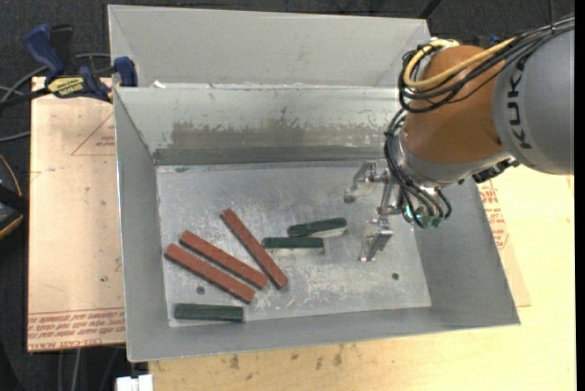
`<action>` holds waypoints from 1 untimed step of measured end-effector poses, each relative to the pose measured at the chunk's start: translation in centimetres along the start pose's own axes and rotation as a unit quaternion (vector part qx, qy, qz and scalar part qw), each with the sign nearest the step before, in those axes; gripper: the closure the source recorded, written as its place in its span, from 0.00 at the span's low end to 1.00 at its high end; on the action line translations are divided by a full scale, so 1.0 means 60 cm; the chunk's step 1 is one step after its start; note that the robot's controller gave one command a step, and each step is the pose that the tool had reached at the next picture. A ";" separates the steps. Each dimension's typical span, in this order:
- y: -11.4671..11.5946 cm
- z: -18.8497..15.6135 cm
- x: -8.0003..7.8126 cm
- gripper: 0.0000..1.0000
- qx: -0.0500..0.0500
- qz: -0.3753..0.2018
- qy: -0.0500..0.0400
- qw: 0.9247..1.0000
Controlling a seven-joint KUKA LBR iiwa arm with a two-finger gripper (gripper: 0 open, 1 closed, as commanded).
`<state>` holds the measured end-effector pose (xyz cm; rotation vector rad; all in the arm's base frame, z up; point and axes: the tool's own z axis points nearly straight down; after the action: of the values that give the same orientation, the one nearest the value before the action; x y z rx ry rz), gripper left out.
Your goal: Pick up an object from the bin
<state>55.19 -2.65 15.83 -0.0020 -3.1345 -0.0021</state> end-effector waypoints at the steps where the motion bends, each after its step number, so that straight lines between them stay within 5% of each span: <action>1: 0.000 -0.007 -0.003 0.00 0.000 0.000 -0.004 1.000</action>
Offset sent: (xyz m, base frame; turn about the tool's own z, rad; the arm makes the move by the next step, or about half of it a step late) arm 0.0480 0.0158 -0.0817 -0.0591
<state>55.37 -2.65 16.24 -0.0008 -3.1422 -0.0012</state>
